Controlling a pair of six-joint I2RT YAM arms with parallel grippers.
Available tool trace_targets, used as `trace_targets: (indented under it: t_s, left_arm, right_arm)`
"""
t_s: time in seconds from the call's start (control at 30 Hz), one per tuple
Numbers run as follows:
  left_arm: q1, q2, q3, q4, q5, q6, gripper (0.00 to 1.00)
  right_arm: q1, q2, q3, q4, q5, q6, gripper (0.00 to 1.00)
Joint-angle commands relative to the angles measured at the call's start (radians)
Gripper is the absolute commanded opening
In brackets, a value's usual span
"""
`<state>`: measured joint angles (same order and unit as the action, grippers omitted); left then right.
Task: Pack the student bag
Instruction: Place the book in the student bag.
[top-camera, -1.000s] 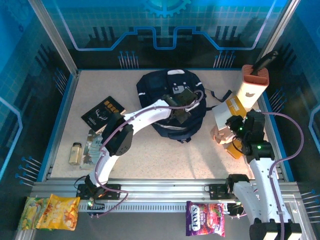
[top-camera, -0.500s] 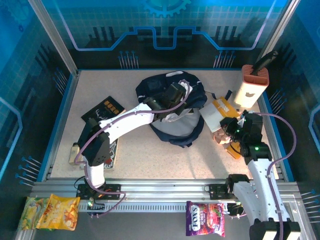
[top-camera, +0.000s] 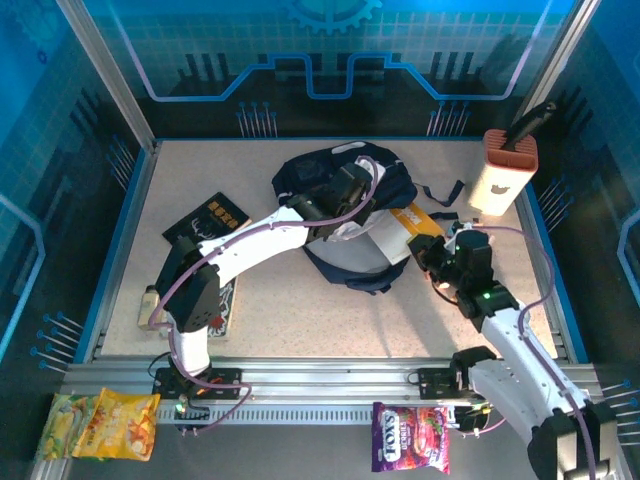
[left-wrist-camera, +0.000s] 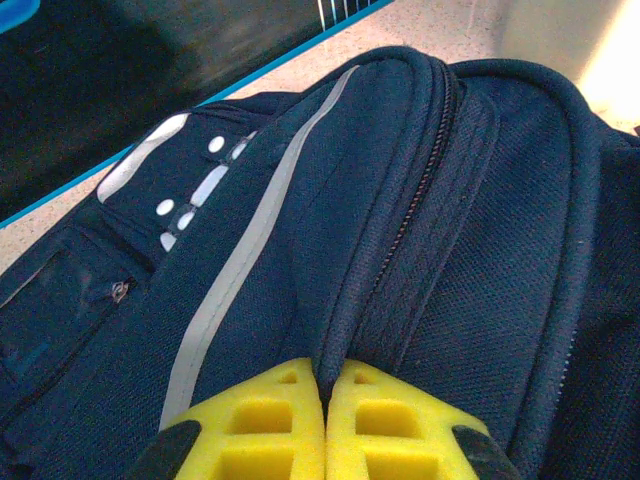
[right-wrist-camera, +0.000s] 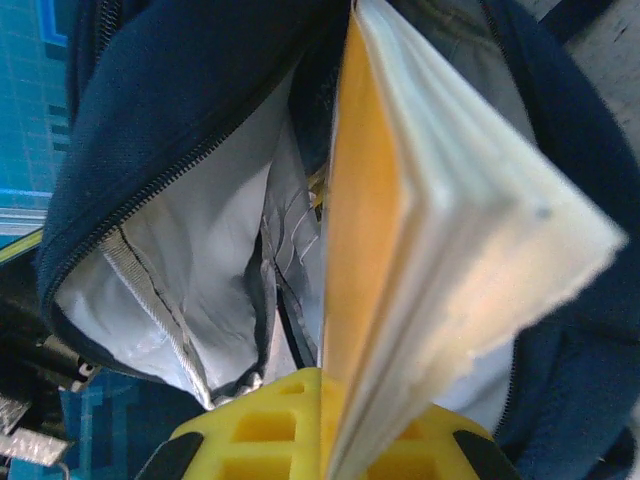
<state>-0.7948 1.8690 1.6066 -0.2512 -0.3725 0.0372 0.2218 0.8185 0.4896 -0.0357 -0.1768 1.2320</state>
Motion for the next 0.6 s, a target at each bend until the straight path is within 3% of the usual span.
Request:
trace_targets:
  t_s: [0.0,0.23,0.43,0.57]
  left_arm:
    - [-0.003,-0.056,0.055,0.129,0.013,-0.037,0.0]
    - [-0.001,-0.059,0.105,0.12,-0.002,-0.019,0.0]
    - [-0.001,-0.062,0.11,0.144,-0.01,-0.038,0.0]
    - [0.003,-0.058,0.125,0.133,0.0,-0.048,0.0]
  right_arm:
    - [0.053,0.076,-0.001,0.173,0.088,0.084,0.0]
    - [0.149,0.349,0.121,0.171,0.236,0.077,0.0]
    - [0.182,0.546,0.159,0.281,0.325,0.121,0.0]
    - [0.188,0.681,0.215,0.379,0.319,0.147,0.07]
